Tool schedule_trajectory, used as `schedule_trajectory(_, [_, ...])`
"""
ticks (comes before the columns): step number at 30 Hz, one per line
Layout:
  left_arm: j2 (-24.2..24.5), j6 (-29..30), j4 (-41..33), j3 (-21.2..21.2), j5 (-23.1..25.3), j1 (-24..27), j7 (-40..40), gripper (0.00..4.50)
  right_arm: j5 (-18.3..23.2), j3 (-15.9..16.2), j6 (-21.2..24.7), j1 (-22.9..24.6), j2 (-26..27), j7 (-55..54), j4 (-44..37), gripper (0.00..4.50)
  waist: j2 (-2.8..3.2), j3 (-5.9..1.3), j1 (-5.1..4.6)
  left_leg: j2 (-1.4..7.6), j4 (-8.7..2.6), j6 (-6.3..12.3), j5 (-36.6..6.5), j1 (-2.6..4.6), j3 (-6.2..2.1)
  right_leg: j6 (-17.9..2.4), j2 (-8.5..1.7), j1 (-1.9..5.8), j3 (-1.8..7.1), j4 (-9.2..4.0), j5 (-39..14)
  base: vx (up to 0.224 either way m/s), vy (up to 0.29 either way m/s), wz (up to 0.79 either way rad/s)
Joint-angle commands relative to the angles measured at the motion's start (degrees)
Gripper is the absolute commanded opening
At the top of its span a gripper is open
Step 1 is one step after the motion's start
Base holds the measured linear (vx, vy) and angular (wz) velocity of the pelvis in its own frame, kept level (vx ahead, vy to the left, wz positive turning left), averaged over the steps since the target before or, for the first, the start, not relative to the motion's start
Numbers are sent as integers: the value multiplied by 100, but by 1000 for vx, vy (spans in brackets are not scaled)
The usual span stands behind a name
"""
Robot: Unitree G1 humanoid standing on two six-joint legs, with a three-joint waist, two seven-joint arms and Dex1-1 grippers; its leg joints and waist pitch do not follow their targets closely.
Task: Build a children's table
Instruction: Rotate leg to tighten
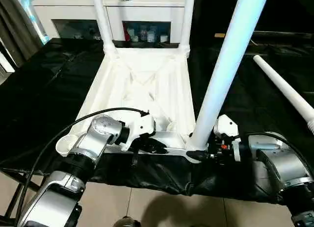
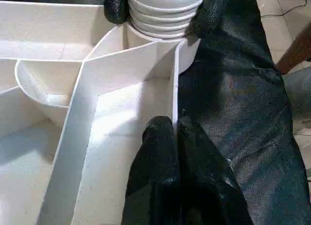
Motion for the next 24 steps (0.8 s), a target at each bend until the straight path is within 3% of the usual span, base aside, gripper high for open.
schedule_trajectory(1, [-191,-122,-239,173,-288,-171,241,0,233,350,118,123,267,163,-248,275,-100,-410,-19,311,-371,482,-1146,101,-97,-1379,-331,287,237,-410,-1086,0,0,0])
schedule_trajectory(3, [-266,-81,-197,223,-257,-184,475,0,247,159,180,143,468,-272,-190,275,-96,-404,-26,307,-380,458,-1174,94,-103,-1359,-333,284,231,-418,-1170,0,0,0])
schedule_trajectory(4, [-417,14,-134,279,-104,-247,1040,0,136,-75,249,99,809,-1073,-4,275,-94,-398,-50,303,-388,407,-1230,94,-106,-1329,-330,276,234,-425,-1252,0,0,0])
schedule_trajectory(6, [-448,38,-128,290,-84,-256,1135,0,96,-113,251,84,873,-1239,44,275,-104,-380,-97,285,-407,280,-1378,94,-121,-1265,-336,269,226,-457,-1524,0,0,0])
schedule_trajectory(8, [-674,213,-120,364,-9,-297,1651,0,-97,-297,237,-16,1243,-2102,340,274,-90,-371,-143,283,-418,207,-1508,108,-125,-1171,-331,263,233,-482,-1770,0,0,0])
schedule_trajectory(9, [-864,292,-149,376,40,-291,1962,0,-215,-398,206,-117,1514,-2684,565,274,-68,-373,-209,269,-420,133,-1573,98,-132,-1176,-332,258,228,-483,-1803,0,0,0])
schedule_trajectory(10, [-987,335,-169,379,76,-285,2164,0,-281,-464,199,-181,1692,-3043,697,274,-92,-380,-272,262,-426,84,-1578,91,-140,-1170,-326,262,222,-488,-1782,0,0,0])
schedule_trajectory(11, [-1109,383,-202,356,107,-267,2304,0,-337,-507,186,-250,1862,-3362,812,274,-102,-376,-340,242,-422,97,-1549,67,-142,-1154,-320,281,219,-492,-1761,0,0,0])
schedule_trajectory(14, [-1458,448,-286,207,266,-211,2772,0,-574,-597,118,-490,2391,-4303,1135,274,-88,-392,-397,229,-401,162,-1437,75,-132,-1162,-313,272,221,-506,-1656,0,0,0])
schedule_trajectory(17, [-1544,392,-261,157,339,-221,2936,0,-657,-589,-4,-560,2513,-4483,1208,274,-81,-409,-415,234,-386,267,-1339,77,-123,-1214,-297,279,228,-488,-1366,0,0,0])
schedule_trajectory(18, [-1548,377,-262,148,356,-221,2937,0,-662,-574,-43,-566,2522,-4472,1211,330,-69,-409,-410,236,-387,321,-1292,67,-121,-1256,-296,289,227,-473,-1221,0,0,0])
schedule_trajectory(24, [-1356,164,-360,94,354,-171,2640,0,-522,-612,-95,-515,2355,-3979,1056,393,-71,-399,-412,244,-394,384,-1405,72,-121,-1293,-301,304,224,-476,-1250,0,0,0])
